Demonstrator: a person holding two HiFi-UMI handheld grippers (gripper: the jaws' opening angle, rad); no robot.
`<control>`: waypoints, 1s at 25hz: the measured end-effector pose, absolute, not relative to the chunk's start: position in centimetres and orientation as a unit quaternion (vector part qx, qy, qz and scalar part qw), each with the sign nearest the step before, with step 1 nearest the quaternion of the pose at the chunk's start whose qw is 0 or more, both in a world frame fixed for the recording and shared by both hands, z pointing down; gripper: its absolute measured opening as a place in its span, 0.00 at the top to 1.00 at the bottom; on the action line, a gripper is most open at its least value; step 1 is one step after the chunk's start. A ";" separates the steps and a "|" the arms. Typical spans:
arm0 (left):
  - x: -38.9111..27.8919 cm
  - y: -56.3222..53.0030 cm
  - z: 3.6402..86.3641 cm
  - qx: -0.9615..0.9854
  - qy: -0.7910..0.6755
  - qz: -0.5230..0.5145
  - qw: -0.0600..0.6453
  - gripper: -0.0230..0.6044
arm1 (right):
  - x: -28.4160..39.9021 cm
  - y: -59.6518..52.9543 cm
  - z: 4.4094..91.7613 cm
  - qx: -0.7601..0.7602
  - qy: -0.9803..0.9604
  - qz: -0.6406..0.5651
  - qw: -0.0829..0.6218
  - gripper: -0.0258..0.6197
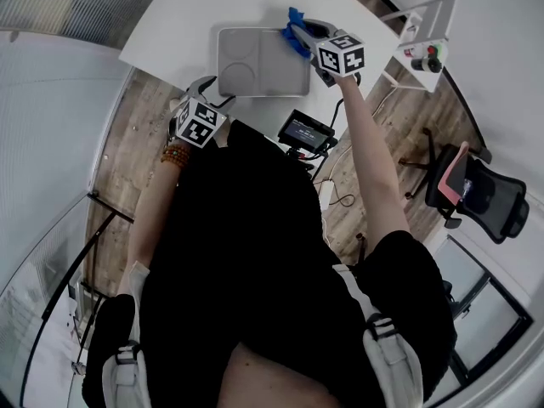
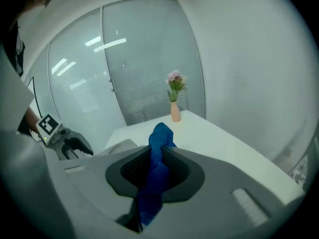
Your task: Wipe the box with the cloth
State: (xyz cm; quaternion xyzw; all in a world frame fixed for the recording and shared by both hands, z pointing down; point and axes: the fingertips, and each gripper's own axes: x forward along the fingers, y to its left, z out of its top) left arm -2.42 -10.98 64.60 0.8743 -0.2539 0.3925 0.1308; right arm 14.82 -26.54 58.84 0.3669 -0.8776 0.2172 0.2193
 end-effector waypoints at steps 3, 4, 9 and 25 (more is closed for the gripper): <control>-2.2 -11.0 64.8 0.873 -0.252 0.397 0.128 0.47 | 13.3 -26.3 62.3 0.353 -0.862 0.236 0.277 0.84; -2.1 -11.0 64.8 0.873 -0.252 0.396 0.128 0.47 | 12.9 -26.3 63.1 0.352 -0.856 0.246 0.289 0.84; -2.1 -11.0 64.7 0.875 -0.254 0.391 0.128 0.47 | 11.3 -26.6 64.4 0.334 -0.837 0.268 0.339 0.84; -1.7 -10.7 64.1 0.878 -0.259 0.381 0.130 0.46 | 6.0 -24.1 64.3 0.238 -0.854 0.282 0.365 0.84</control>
